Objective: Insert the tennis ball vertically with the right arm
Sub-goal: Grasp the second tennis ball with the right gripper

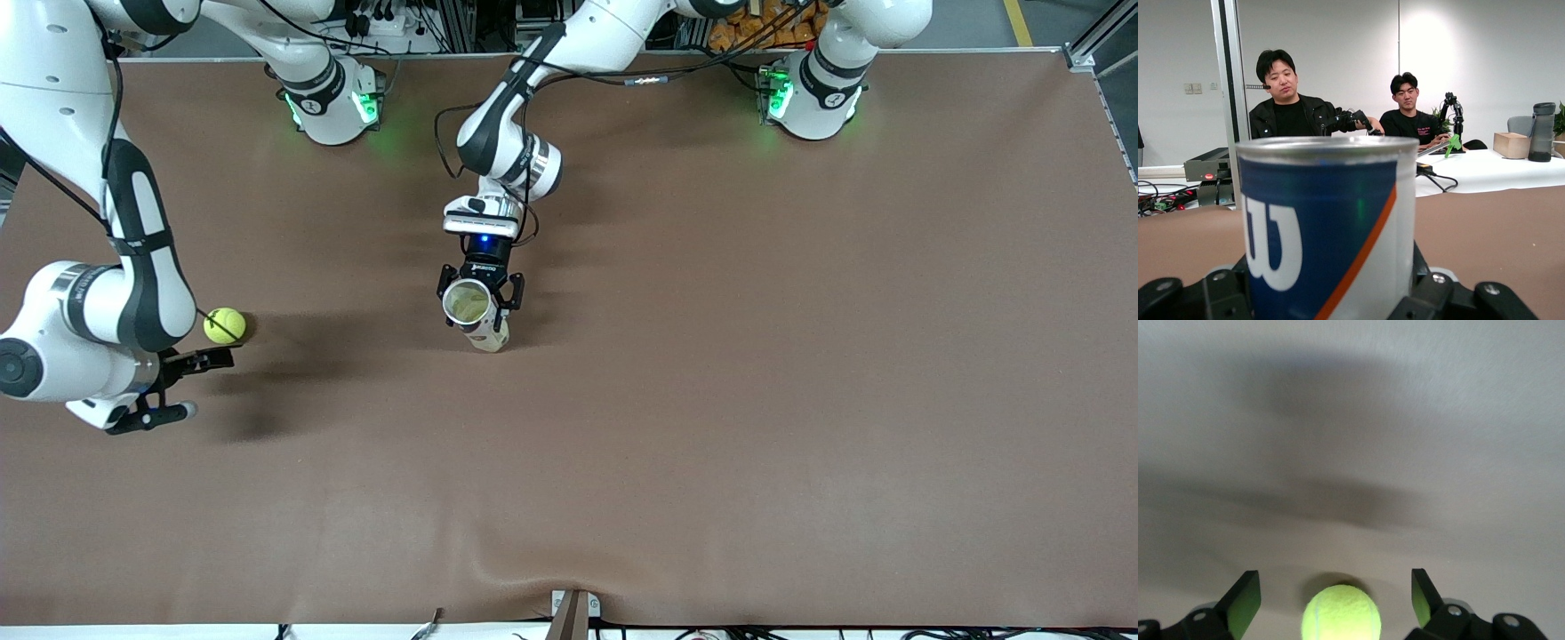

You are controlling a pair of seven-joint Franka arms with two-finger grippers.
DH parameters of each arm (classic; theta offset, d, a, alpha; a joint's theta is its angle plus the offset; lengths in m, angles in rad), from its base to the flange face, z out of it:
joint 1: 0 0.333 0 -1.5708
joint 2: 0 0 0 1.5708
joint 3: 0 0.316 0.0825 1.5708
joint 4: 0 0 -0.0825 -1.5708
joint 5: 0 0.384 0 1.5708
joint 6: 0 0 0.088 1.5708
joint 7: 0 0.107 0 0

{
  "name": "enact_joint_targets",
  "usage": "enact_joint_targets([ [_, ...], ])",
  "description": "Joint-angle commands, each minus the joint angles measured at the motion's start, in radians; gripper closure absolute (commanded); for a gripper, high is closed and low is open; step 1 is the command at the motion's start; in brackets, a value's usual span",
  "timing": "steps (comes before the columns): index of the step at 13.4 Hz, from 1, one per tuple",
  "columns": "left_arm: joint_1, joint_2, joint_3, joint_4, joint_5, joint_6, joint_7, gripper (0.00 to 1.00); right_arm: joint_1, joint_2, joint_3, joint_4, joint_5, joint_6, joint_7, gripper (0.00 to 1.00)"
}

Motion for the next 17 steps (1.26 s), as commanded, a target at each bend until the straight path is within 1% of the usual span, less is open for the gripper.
enact_joint_targets([
  [1, -0.010, -0.025, 0.000, -0.033, 0.031, 0.012, -0.055, 0.13, -0.040, -0.024, 0.024, -0.059, -0.024, 0.020, -0.051, 0.00],
  [7, -0.009, -0.025, 0.000, -0.030, 0.031, 0.012, -0.055, 0.13, -0.106, -0.029, 0.027, -0.135, -0.014, 0.010, -0.094, 0.00],
  [9, -0.009, -0.025, 0.000, -0.030, 0.031, 0.012, -0.055, 0.13, -0.109, -0.029, 0.027, -0.152, -0.009, 0.007, -0.092, 0.00],
  [11, -0.009, -0.025, 0.000, -0.030, 0.031, 0.012, -0.055, 0.12, -0.106, -0.029, 0.027, -0.156, 0.034, -0.012, -0.092, 0.00],
  [14, -0.009, -0.025, -0.001, -0.030, 0.031, 0.012, -0.055, 0.11, -0.106, -0.029, 0.027, -0.156, 0.063, -0.057, -0.091, 0.00],
  [17, -0.009, -0.025, -0.001, -0.030, 0.030, 0.012, -0.055, 0.09, -0.111, -0.032, 0.025, -0.154, 0.066, -0.097, -0.092, 0.00],
])
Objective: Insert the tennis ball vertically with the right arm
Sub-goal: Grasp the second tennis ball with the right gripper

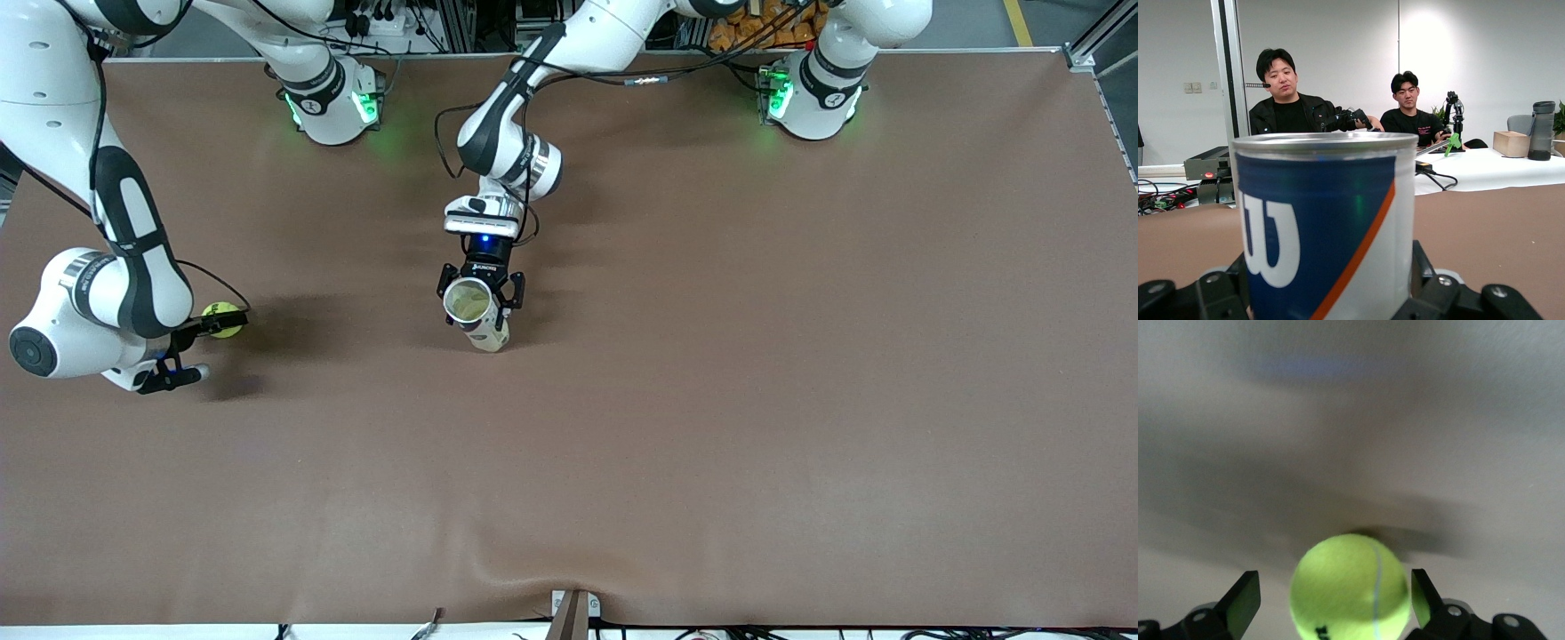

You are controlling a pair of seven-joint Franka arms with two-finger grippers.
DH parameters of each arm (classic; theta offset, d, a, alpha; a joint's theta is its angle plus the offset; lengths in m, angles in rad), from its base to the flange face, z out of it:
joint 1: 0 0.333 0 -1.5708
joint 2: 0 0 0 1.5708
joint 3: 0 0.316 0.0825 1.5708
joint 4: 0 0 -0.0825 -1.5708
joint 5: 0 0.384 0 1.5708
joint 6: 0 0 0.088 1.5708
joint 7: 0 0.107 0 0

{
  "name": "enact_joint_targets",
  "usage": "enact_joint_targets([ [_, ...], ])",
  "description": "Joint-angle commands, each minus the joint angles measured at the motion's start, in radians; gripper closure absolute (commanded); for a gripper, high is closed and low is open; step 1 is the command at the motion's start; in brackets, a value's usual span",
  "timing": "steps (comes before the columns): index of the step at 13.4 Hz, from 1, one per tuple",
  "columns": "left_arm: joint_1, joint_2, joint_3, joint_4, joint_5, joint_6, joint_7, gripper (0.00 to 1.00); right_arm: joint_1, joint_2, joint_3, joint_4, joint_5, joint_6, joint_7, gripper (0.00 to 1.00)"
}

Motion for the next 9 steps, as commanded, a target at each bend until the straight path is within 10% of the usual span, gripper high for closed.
enact_joint_targets([
  [1, -0.008, -0.025, -0.001, -0.029, 0.031, 0.012, -0.054, 0.08, -0.030, -0.028, 0.014, -0.026, 0.019, -0.020, -0.012, 0.00],
  [2, -0.008, -0.025, 0.001, -0.029, 0.031, 0.012, -0.054, 0.08, -0.036, -0.027, 0.012, -0.026, 0.019, -0.020, -0.013, 0.00],
  [6, -0.009, -0.025, -0.001, -0.029, 0.030, 0.012, -0.054, 0.08, -0.021, -0.027, 0.014, -0.015, 0.017, -0.047, -0.025, 0.79],
  [9, -0.008, -0.026, 0.001, -0.029, 0.031, 0.012, -0.054, 0.10, 0.016, -0.030, 0.016, 0.058, 0.022, -0.105, -0.013, 0.94],
])
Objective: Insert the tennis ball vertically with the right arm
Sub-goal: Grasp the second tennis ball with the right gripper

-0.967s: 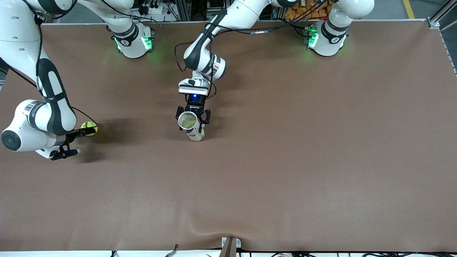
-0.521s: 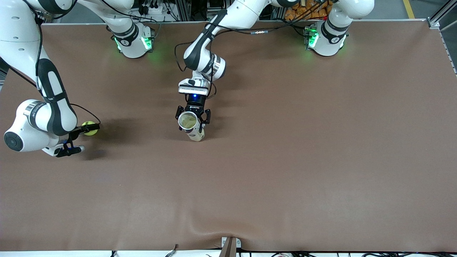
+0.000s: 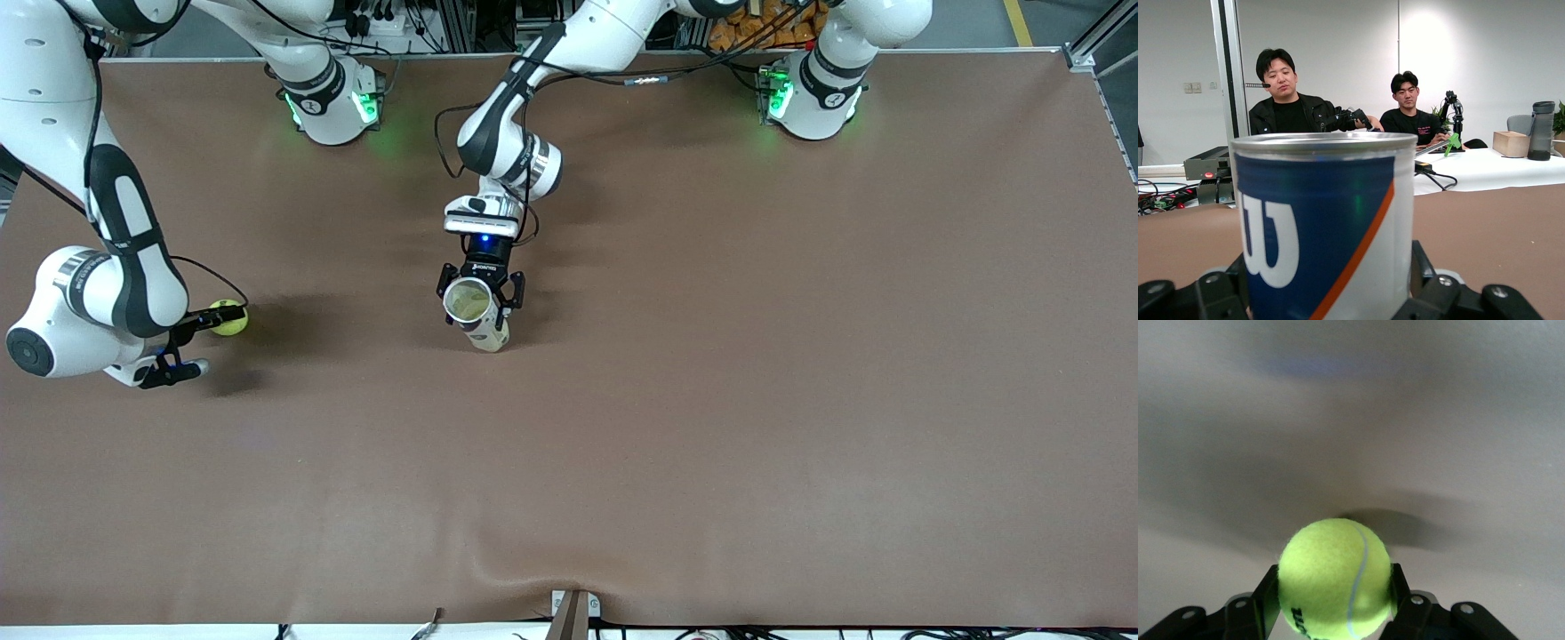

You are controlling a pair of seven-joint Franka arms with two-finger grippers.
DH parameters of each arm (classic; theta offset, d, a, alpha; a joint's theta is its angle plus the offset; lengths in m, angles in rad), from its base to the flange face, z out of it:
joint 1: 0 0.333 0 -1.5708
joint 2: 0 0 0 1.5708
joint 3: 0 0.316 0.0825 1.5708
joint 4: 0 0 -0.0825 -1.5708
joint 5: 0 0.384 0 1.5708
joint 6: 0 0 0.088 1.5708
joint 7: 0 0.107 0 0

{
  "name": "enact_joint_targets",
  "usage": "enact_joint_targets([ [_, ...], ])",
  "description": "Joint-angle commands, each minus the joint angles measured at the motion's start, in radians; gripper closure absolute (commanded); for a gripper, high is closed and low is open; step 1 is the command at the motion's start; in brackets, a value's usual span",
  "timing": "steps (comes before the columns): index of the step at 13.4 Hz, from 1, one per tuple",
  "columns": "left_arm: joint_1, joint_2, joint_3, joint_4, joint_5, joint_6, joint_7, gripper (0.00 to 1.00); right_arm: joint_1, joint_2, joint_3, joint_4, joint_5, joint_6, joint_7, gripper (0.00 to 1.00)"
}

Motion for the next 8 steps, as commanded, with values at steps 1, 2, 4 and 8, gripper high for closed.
enact_joint_targets([
  [1, -0.007, -0.026, 0.001, -0.029, 0.031, 0.012, -0.054, 0.10, 0.040, -0.022, 0.007, 0.089, 0.021, -0.079, -0.008, 0.95],
  [2, -0.007, -0.026, 0.001, -0.029, 0.031, 0.012, -0.054, 0.10, 0.066, -0.024, 0.012, 0.136, 0.045, -0.103, -0.008, 0.98],
  [4, -0.007, -0.024, 0.001, -0.029, 0.033, 0.012, -0.054, 0.10, 0.118, -0.025, 0.012, 0.230, 0.101, -0.163, 0.017, 0.99],
  [8, -0.007, -0.026, 0.001, -0.029, 0.031, 0.012, -0.054, 0.10, 0.247, -0.028, 0.013, 0.345, 0.138, -0.234, 0.213, 0.99],
])
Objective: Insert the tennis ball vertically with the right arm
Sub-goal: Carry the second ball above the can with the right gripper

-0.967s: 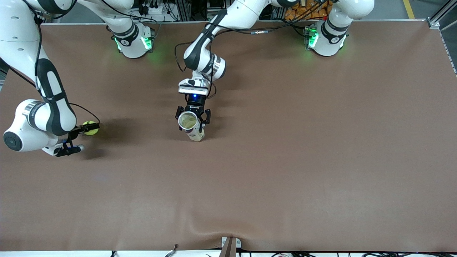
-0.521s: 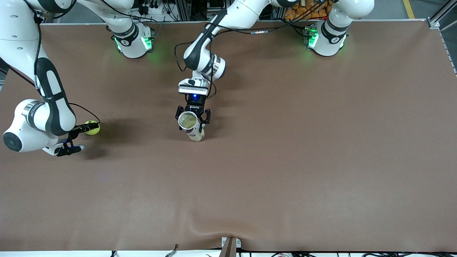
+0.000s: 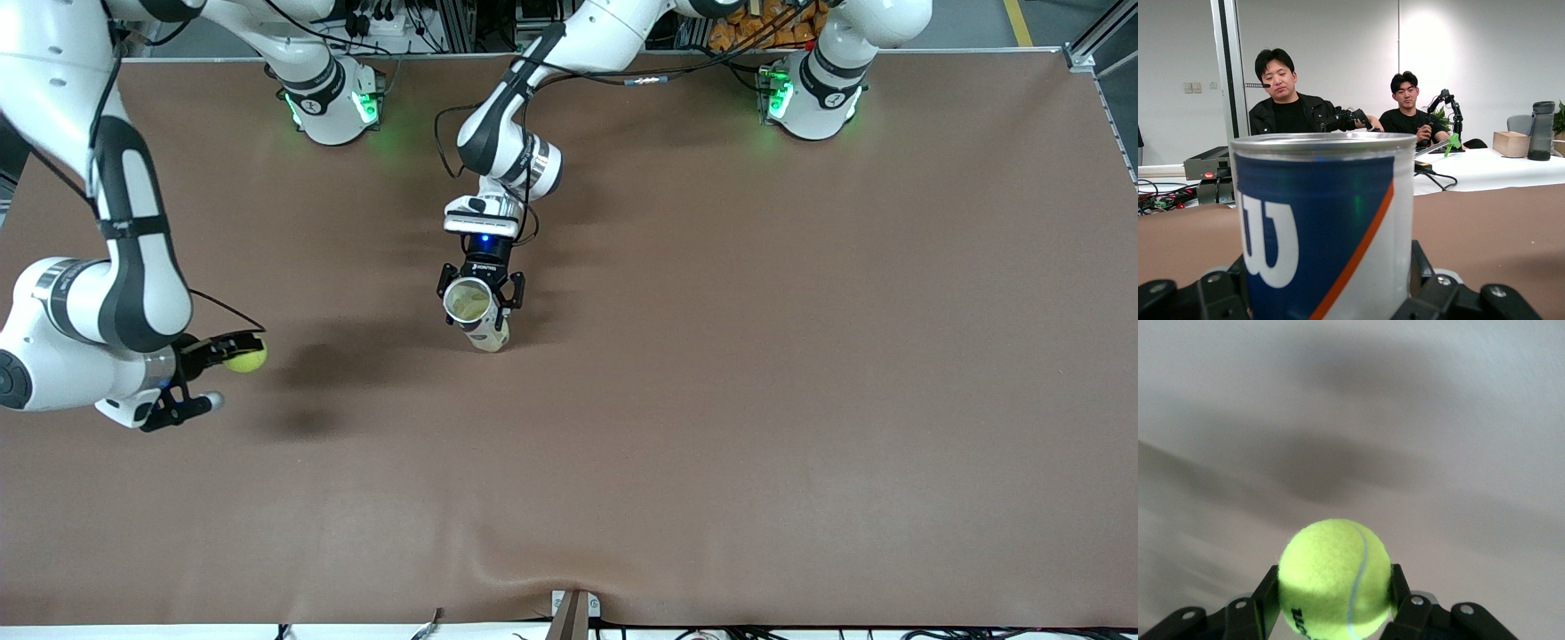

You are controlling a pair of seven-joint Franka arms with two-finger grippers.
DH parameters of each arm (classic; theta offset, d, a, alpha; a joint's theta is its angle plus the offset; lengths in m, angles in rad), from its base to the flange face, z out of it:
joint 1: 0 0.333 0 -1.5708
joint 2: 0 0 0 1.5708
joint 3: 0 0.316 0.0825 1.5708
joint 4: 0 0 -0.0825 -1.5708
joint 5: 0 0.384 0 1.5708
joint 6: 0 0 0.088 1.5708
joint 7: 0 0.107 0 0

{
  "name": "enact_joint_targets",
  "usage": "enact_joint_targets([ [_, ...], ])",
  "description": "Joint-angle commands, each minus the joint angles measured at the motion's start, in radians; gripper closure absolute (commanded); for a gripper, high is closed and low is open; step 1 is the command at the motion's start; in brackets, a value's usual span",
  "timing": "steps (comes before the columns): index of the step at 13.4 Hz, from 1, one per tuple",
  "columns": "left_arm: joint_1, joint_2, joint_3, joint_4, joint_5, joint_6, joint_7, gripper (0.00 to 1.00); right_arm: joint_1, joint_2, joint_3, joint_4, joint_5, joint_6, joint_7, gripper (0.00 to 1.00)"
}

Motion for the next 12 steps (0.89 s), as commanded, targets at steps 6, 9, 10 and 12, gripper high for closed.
enact_joint_targets([
  [6, -0.007, -0.026, 0.001, -0.029, 0.030, 0.012, -0.054, 0.10, 0.244, -0.031, -0.004, 0.157, 0.097, -0.198, 0.431, 0.98],
  [9, -0.007, -0.026, 0.001, -0.029, 0.030, 0.012, -0.054, 0.10, 0.357, -0.061, -0.004, 0.159, 0.097, -0.222, 0.589, 0.98],
  [10, -0.007, -0.026, 0.001, -0.029, 0.030, 0.012, -0.054, 0.10, 0.385, -0.068, -0.003, 0.165, 0.099, -0.222, 0.629, 0.98],
  [12, -0.007, -0.026, 0.001, -0.027, 0.030, 0.012, -0.054, 0.10, 0.439, -0.068, -0.004, 0.189, 0.099, -0.218, 0.672, 0.98],
])
